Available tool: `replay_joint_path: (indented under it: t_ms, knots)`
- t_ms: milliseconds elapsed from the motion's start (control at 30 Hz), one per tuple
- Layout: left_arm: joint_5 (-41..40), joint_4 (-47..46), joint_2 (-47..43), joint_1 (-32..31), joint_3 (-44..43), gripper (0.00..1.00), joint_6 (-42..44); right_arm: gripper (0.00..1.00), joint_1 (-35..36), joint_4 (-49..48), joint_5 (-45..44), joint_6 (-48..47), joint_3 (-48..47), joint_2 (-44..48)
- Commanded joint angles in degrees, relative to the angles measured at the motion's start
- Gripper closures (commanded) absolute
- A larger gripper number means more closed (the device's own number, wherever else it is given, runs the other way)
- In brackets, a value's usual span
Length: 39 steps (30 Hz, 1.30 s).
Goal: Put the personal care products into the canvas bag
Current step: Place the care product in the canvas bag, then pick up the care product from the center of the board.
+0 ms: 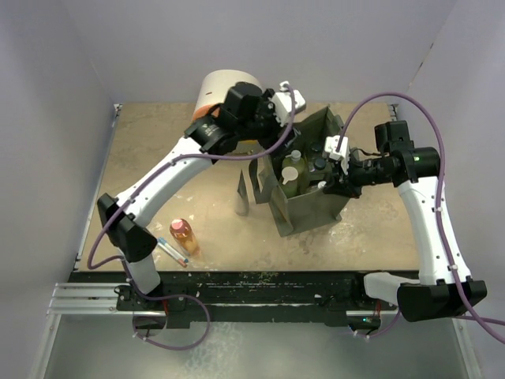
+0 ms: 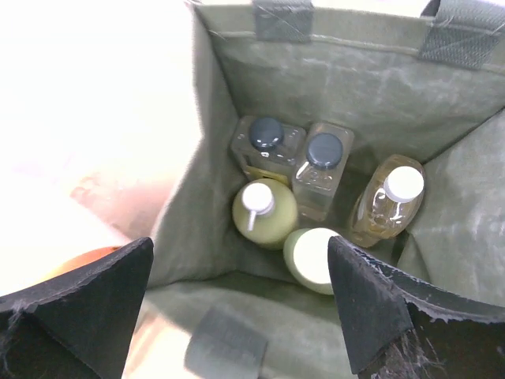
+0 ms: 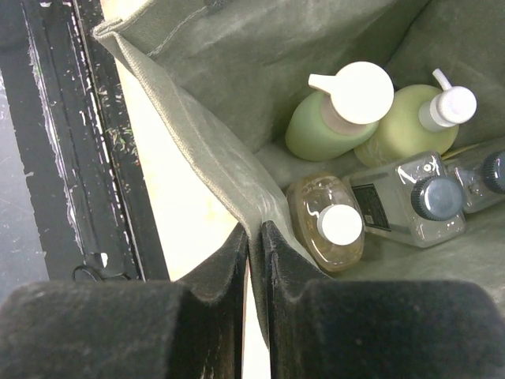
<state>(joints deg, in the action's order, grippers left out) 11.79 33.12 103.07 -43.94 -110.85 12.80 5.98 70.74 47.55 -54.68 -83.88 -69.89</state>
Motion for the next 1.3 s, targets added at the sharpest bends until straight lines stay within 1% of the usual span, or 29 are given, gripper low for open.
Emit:
replay_joint_path:
  t_ms: [0,133,233,300,400,467,633,700,800,900,967,1067,1167,1200,1267]
  knots:
    - [2.8,-0.2,-7.7,3.3,-2.6,0.06,0.2,0.86,0.1,2.2,3.4,0.0,-1.1,1.4]
    - [3.1,0.4,-12.1,7.8,-0.5,0.06,0.4,0.85,0.2,2.4,3.5,-0.2,-1.4,1.2]
    - [2.1,2.1,-15.3,9.8,0.9,0.05,1.7,0.85,0.1,2.5,3.4,-0.1,-1.8,1.0]
    - [1.1,5.4,-17.4,10.1,1.2,0.05,3.4,0.84,0.1,2.7,3.2,-0.1,-2.1,0.9]
    - [-0.2,14.3,-20.7,10.1,2.6,0.05,5.3,0.84,0.1,2.7,3.0,-0.1,-2.3,1.0]
    - [-0.9,19.7,-23.9,10.0,5.7,0.04,6.8,0.84,0.1,2.5,2.7,-0.1,-2.2,1.2]
    - [-3.1,31.0,-34.4,10.6,18.5,0.02,12.9,0.84,0.1,2.2,2.4,0.0,-2.3,1.2]
    - [-1.7,34.7,-37.8,12.6,23.1,0.02,14.6,0.84,0.1,2.2,2.4,-0.1,-2.2,1.0]
    - [-0.5,40.5,-40.2,15.6,27.8,0.01,15.2,0.84,0.0,2.1,2.3,-0.1,-2.3,0.9]
    - [2.0,43.2,-42.1,18.4,33.0,0.00,15.2,0.84,0.1,1.9,2.3,-0.1,-2.2,0.9]
    - [2.8,43.6,-42.8,19.2,36.3,0.01,15.5,0.84,0.0,1.8,2.6,-0.1,-2.0,0.8]
    - [0.9,42.3,-43.2,19.4,40.9,0.01,15.5,0.84,0.1,1.8,2.9,-0.4,-1.8,0.7]
    - [-0.4,41.8,-42.0,19.4,42.9,0.00,15.1,0.84,0.1,1.7,3.1,-0.4,-1.6,0.8]
    - [-0.6,42.0,-41.6,19.4,42.9,0.01,14.9,0.84,0.1,1.6,3.0,-0.4,-1.5,0.9]
    - [-0.8,42.3,-41.4,19.4,42.6,0.09,14.9,0.84,0.1,1.3,3.0,-0.4,-1.0,1.1]
